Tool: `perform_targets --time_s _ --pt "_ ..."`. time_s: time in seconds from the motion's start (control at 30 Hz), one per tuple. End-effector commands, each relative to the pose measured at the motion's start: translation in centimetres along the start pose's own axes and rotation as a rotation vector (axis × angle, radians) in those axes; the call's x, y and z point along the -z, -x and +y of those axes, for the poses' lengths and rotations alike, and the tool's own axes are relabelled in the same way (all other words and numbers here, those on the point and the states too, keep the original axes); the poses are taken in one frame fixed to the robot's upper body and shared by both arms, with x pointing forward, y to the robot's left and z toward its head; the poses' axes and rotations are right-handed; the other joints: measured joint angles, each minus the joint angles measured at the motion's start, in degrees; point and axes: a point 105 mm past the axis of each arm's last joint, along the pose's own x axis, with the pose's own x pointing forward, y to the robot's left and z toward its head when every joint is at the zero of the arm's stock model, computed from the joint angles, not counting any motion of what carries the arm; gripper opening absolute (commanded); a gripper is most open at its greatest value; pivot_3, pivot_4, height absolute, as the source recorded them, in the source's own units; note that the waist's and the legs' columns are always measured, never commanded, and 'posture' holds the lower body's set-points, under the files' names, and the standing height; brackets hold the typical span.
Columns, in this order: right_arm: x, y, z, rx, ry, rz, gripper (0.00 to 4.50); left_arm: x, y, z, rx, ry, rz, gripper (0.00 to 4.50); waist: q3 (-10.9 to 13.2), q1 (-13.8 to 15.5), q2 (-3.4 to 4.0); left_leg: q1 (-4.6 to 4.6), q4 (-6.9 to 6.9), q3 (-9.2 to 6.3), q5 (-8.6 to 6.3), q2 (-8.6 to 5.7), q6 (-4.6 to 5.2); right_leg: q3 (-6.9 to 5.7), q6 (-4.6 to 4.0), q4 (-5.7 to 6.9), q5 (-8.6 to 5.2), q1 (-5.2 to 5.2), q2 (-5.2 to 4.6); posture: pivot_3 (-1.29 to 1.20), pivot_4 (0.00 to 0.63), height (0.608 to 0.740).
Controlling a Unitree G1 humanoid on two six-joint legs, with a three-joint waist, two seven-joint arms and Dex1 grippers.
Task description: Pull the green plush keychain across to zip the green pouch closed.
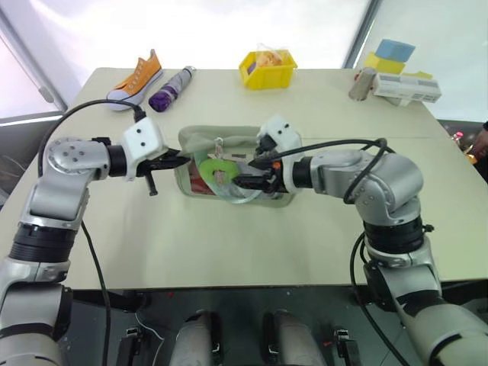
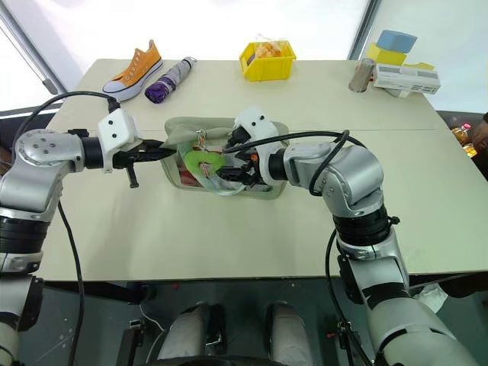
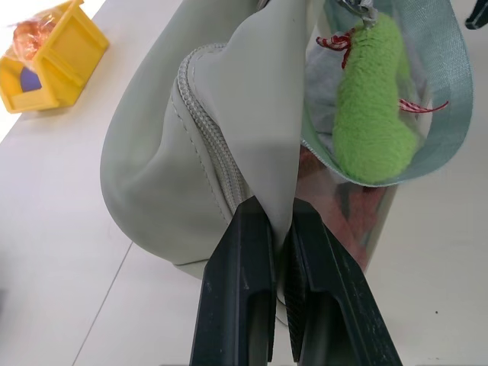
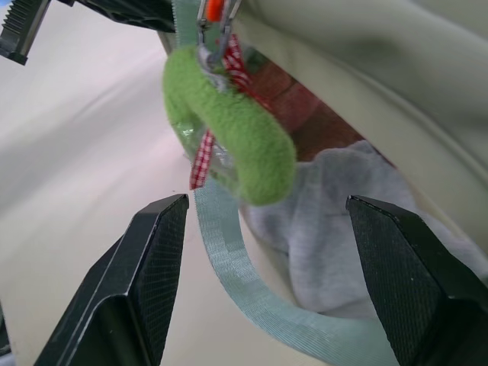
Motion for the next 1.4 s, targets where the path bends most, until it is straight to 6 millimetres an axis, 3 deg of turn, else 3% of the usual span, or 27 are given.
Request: perform_targets --time_s 0.03,0.27,0.37,0.53,0.73,0.87,1.1,1.17,1.33,1.4 --pt "-0.7 -1.2 0.4 -0.015 0.013 -0.044 3.42 -1.2 0.1 0.5 -0.009 -0.05 -0.023 0.0 0.0 -0.03 0.0 -0.01 0.0 0.01 0.0 0.0 0.0 0.0 0.0 0.0 0.0 -0.01 0.0 0.0 0.15 0.74" --pt "-1.5 -3.3 1.9 -0.087 -0.004 -0.092 3.42 -1.4 0.1 0.6 -0.009 -0.059 -0.022 0.0 0.0 0.12 0.0 -0.02 0.0 0.02 0.0 0.02 0.0 0.0 0.0 0.0 0.0 -0.01 -0.01 0.0 0.15 0.74" --pt "-1.7 -3.2 1.8 -0.095 0.0 -0.107 2.54 -1.4 0.2 0.5 -0.011 -0.06 -0.021 0.0 0.0 0.12 0.0 -0.03 0.0 0.01 0.0 0.02 0.0 0.0 0.0 -0.01 0.0 -0.01 -0.02 0.0 0.15 0.74" --pt "-1.8 -2.2 1.3 -0.086 0.004 -0.113 0.04 -1.2 0.3 0.4 -0.017 -0.055 -0.017 0.0 0.0 0.09 0.0 -0.02 0.0 0.0 0.0 0.03 -0.01 0.0 0.0 0.0 0.0 -0.01 -0.02 0.0 0.15 0.74" --pt "-2.7 0.3 1.6 -0.099 0.073 -0.106 0.04 -1.1 0.3 0.3 -0.02 -0.05 -0.016 0.0 0.01 0.18 0.01 -0.02 -0.01 0.0 0.0 0.04 0.0 0.0 0.0 0.0 0.0 -0.01 -0.02 0.0 0.15 0.74" --pt "-3.9 5.1 0.6 -0.087 0.339 -0.026 0.04 -0.6 0.6 0.1 -0.01 -0.04 0.006 0.0 0.04 0.32 0.03 -0.08 0.0 -0.05 -0.03 0.03 0.05 0.0 0.0 -0.04 0.0 -0.02 -0.07 0.0 0.15 0.74" --pt "-7.2 9.9 -6.1 0.184 0.616 0.057 0.04 -0.2 0.5 -0.2 -0.012 -0.032 0.014 0.0 0.04 -0.21 0.05 0.06 -0.07 0.05 -0.17 0.05 0.28 0.01 -0.01 -0.08 -0.01 -0.03 0.03 0.0 0.15 0.74" --pt "-7.6 10.3 -7.1 0.205 0.619 0.06 0.04 -0.2 0.4 -0.3 -0.013 -0.031 0.012 0.0 0.05 -0.11 0.05 0.03 -0.05 0.1 -0.06 0.03 0.1 0.02 -0.01 -0.08 -0.01 -0.07 -0.01 0.0 0.15 0.74" --pt "-7.2 11.4 -9.6 0.291 0.737 0.145 0.04 0.0 0.2 -0.6 -0.01 -0.024 0.013 0.0 0.05 -0.01 0.05 0.01 -0.04 0.13 -0.04 0.06 0.07 0.03 -0.01 -0.07 0.0 -0.08 -0.03 0.0 0.15 0.74" --pt "-5.9 12.4 -11.4 0.352 0.791 0.232 0.04 0.0 0.2 -0.7 -0.013 -0.021 0.013 0.0 0.05 0.02 0.06 0.02 -0.03 0.14 -0.04 0.06 0.06 0.03 -0.01 -0.06 0.0 -0.08 -0.03 0.0 0.15 0.74"
